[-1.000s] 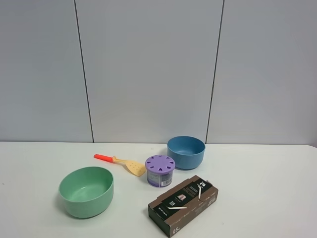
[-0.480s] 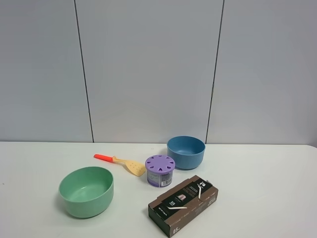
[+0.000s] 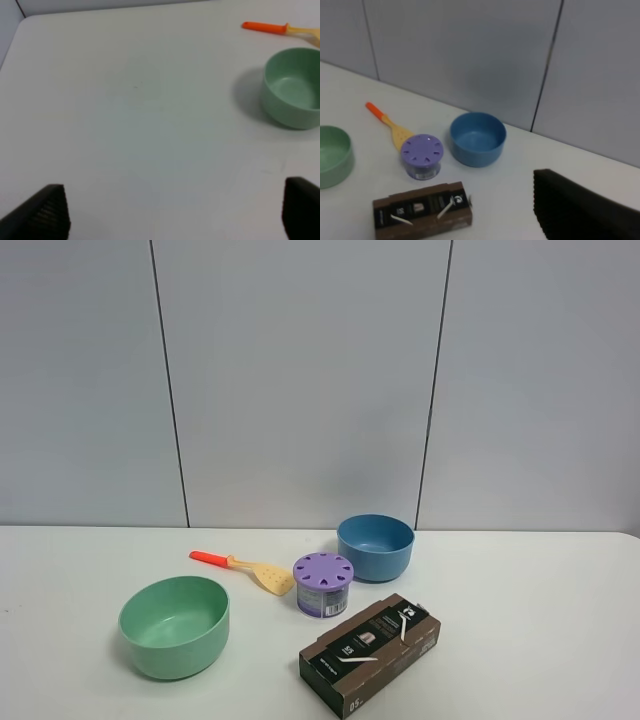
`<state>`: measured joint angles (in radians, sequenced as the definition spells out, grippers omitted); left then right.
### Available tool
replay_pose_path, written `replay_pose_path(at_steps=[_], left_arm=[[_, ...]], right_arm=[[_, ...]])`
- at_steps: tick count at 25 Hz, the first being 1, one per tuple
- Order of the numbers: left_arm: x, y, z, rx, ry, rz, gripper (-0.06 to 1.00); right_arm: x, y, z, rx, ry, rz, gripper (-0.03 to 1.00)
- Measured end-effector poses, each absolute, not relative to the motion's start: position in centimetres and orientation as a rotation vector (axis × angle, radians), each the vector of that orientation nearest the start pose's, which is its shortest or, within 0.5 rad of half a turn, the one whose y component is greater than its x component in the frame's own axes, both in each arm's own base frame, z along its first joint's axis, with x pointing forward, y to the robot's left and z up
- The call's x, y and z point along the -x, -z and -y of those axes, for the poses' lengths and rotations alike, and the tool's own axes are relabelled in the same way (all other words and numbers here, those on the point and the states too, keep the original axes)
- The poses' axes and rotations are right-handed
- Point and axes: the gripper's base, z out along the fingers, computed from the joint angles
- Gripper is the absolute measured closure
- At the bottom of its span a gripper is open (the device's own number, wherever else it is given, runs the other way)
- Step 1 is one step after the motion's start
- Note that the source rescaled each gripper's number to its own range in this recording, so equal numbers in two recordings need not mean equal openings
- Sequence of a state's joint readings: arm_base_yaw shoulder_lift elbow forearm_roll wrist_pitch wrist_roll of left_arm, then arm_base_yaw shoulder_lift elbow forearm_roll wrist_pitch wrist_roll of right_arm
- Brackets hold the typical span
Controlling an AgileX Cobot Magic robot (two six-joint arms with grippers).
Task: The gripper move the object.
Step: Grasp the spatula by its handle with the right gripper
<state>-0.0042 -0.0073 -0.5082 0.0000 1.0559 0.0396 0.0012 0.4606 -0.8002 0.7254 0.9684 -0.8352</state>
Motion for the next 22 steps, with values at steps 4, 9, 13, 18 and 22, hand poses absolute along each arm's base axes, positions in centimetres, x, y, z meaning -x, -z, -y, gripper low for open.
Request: replay_pose_path(at_steps=[4, 9, 13, 18, 22], left_arm=[[0.7, -28.0, 0.0, -0.044, -0.022, -2.024, -0.06], [0.7, -28.0, 0.0, -0.044, -0.022, -2.024, -0.06], [0.7, -28.0, 0.0, -0.044, -0.022, -2.024, -0.06], [0.7, -28.0, 0.0, -0.044, -0.022, -2.024, -0.06], [0.7, -28.0, 0.0, -0.044, -0.022, -2.024, -0.06]], right_arm=[[-8.9, -39.2, -5.9, 0.779, -0.46, -1.793, -0.03], [-12.6, -39.6, -6.9, 0.86, -0.595, -1.789, -0.01], [-14.1, -39.3, -9.0, 0.995, -0.695, -1.75, -0.01], [-15.2, -38.4, -12.0, 1.096, -0.745, -1.715, 0.0], [-16.2, -37.1, -15.1, 1.155, -0.748, -1.712, 0.0]])
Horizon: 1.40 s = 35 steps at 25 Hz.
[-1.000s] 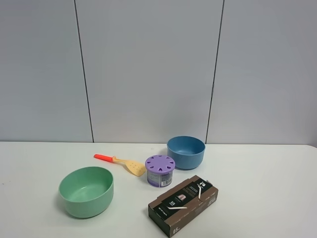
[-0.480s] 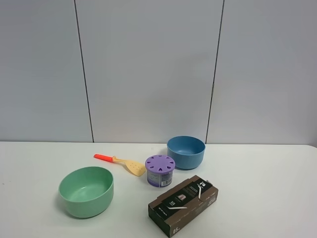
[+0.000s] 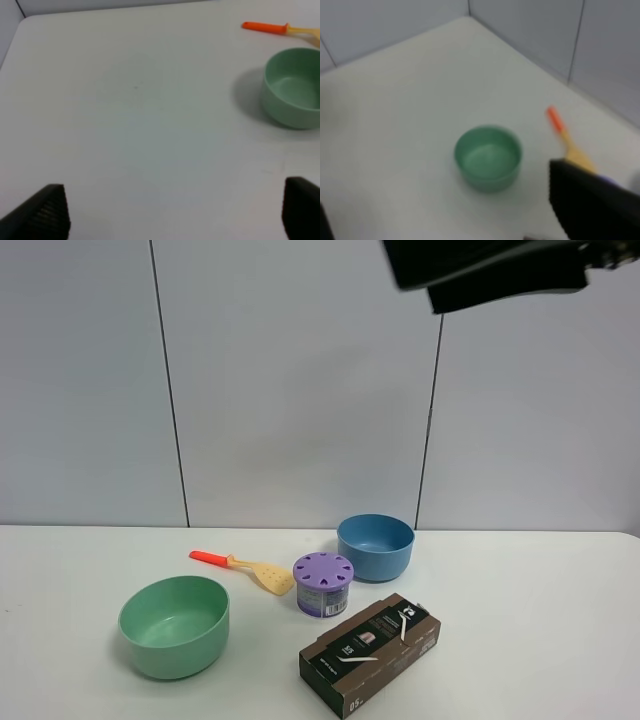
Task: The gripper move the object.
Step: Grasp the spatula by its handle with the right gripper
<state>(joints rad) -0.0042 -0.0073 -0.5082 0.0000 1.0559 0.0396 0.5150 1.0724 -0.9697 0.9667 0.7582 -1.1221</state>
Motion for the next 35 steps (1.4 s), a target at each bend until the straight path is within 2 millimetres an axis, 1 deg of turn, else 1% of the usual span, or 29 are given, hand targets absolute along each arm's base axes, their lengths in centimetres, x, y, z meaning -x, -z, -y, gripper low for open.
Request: replay_pose_path(at_steps=[3, 6, 8, 10, 13, 16, 17, 19, 20, 22, 23, 24, 27, 28, 30, 31, 35], left_arm=[[0.7, -28.0, 0.0, -0.044, -0.022, -2.024, -0.06], [0.7, -28.0, 0.0, -0.044, -0.022, -2.024, -0.06], [0.7, -28.0, 0.0, -0.044, -0.022, -2.024, -0.06], [0.7, -28.0, 0.0, -0.044, -0.022, -2.024, -0.06], [0.7, -28.0, 0.0, -0.044, -0.022, -2.024, -0.06], [0.7, -28.0, 0.0, -0.044, -0.022, -2.024, -0.06], [0.7, -28.0, 0.0, -0.044, -0.022, -2.024, -0.06], [0.7, -28.0, 0.0, -0.044, -0.022, -2.024, -0.06], [0.7, -28.0, 0.0, -0.044, -0.022, -2.024, -0.06], [0.7, -28.0, 0.0, -0.044, -0.022, -2.024, -0.06], [0.7, -28.0, 0.0, -0.044, -0.022, -2.024, -0.06], [0.7, -28.0, 0.0, -0.044, -0.022, -2.024, -0.06], [0.7, -28.0, 0.0, -0.044, -0.022, -2.024, -0.06], [0.7, -28.0, 0.0, -0.044, -0.022, -2.024, -0.06], [0.7, -28.0, 0.0, -0.044, -0.022, -2.024, -0.06], [0.7, -28.0, 0.0, -0.044, -0.022, -2.024, -0.06], [0.7, -28.0, 0.0, -0.044, -0.022, -2.024, -0.06]], right_arm=[[-16.6, -36.4, -18.0, 1.207, -0.739, -1.725, 0.0], [-17.0, -36.2, -21.1, 1.227, -0.737, -1.752, 0.0], [-17.7, -36.1, -23.1, 1.227, -0.722, -1.787, 0.0], [-18.6, -36.3, -24.7, 1.206, -0.701, -1.83, 0.0], [-20.8, -36.3, -26.6, 1.117, -0.655, -1.952, 0.0], [-23.4, -35.5, -28.4, 1.108, -0.518, -2.073, 0.0], [-24.2, -35.6, -28.9, 1.111, -0.463, -2.089, 0.0], [-25.9, -34.8, -30.1, 1.125, -0.357, -2.145, 0.0], [-26.7, -34.9, -30.6, 1.132, -0.311, -2.143, 0.0], [-28.3, -34.2, -31.9, 1.151, -0.239, -2.158, 0.0], [-29.1, -33.5, -32.6, 1.164, -0.211, -2.167, 0.0], [-29.8, -33.4, -33.2, 1.172, -0.194, -2.158, 0.0], [-31.9, -31.7, -35.1, 1.227, -0.156, -2.149, 0.0], [-32.5, -31.4, -35.5, 1.236, -0.147, -2.143, 0.0], [-33.8, -29.9, -36.2, 1.266, -0.122, -2.152, 0.0], [-34.4, -29.4, -36.4, 1.271, -0.114, -2.15, 0.0], [-36.8, -26.3, -36.7, 1.293, -0.074, -2.185, 0.01]])
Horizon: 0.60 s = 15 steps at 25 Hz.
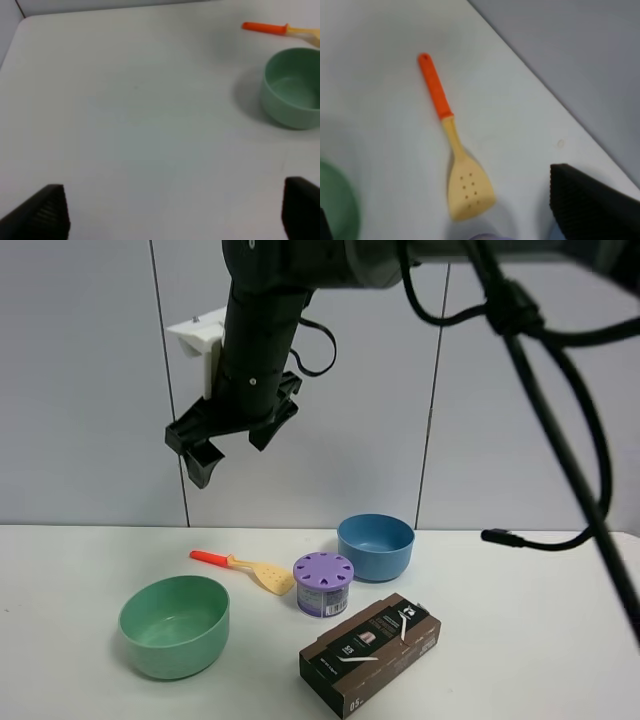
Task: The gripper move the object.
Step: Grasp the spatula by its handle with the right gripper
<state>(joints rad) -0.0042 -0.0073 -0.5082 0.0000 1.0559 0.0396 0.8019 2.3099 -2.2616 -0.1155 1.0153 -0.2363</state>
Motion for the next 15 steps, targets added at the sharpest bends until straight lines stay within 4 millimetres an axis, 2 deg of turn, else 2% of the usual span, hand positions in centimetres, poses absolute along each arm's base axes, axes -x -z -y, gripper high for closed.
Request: replay_pose_path(at_steps=[6, 15], left_arm=[[0.7, -28.0, 0.0, -0.044, -0.022, -2.024, -0.06], [0.7, -28.0, 0.0, -0.044, -0.022, -2.024, -0.06]], right_arm=[[-39.3, -22.1, -36.3, 1.307, -0.032, -2.205, 0.01], [-41.6, -18.8, -36.3, 1.255, -0.046, -2.15, 0.02]])
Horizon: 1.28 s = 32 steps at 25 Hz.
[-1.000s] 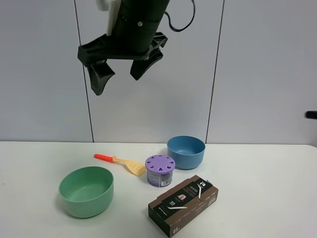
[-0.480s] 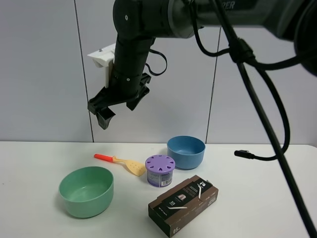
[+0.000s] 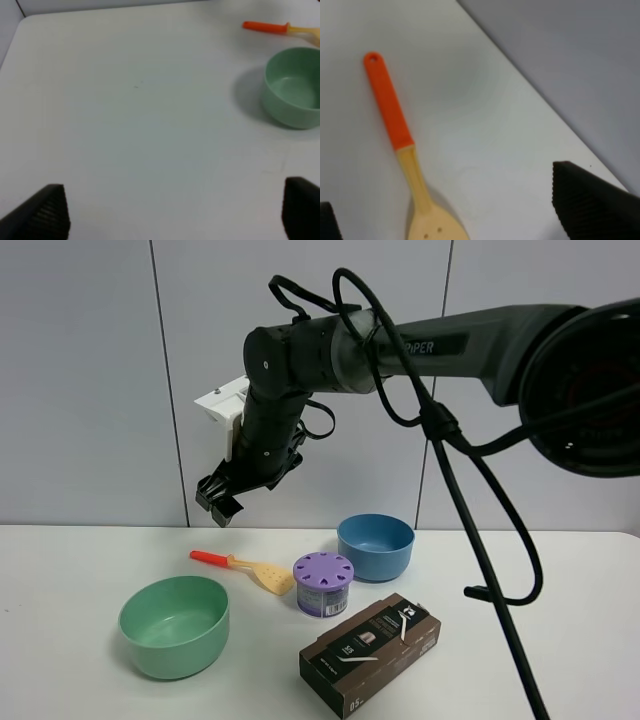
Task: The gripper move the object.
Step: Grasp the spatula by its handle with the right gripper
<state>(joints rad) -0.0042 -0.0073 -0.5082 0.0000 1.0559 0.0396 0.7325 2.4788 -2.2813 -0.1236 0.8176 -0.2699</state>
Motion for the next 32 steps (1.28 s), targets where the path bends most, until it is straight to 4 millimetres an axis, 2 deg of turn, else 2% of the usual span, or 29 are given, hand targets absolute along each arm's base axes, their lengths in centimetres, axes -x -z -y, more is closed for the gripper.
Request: replay_pose_path(at_steps=[5, 11, 19, 27, 32], left_arm=[[0.7, -28.0, 0.0, -0.044, -0.022, -2.024, -0.06], [0.7, -28.0, 0.0, -0.044, -0.022, -2.024, -0.06], [0.7, -28.0, 0.0, -0.044, -0.022, -2.024, -0.06], [0.7, -28.0, 0.0, -0.044, -0.022, -2.024, -0.06], [0.7, -28.0, 0.0, -0.044, -0.022, -2.024, -0.06]], right_arm=[[-42.5, -16.4, -36.4, 1.246, -0.052, -2.148, 0.02], [-42.8, -15.1, -36.9, 1.231, -0.081, -2.126, 0.04], [-42.9, -11.8, -37.2, 1.243, -0.102, -2.151, 0.05], [-43.0, -11.5, -37.2, 1.255, -0.096, -2.138, 0.09], [-43.2, -10.6, -36.6, 1.267, -0.081, -2.181, 0.1]])
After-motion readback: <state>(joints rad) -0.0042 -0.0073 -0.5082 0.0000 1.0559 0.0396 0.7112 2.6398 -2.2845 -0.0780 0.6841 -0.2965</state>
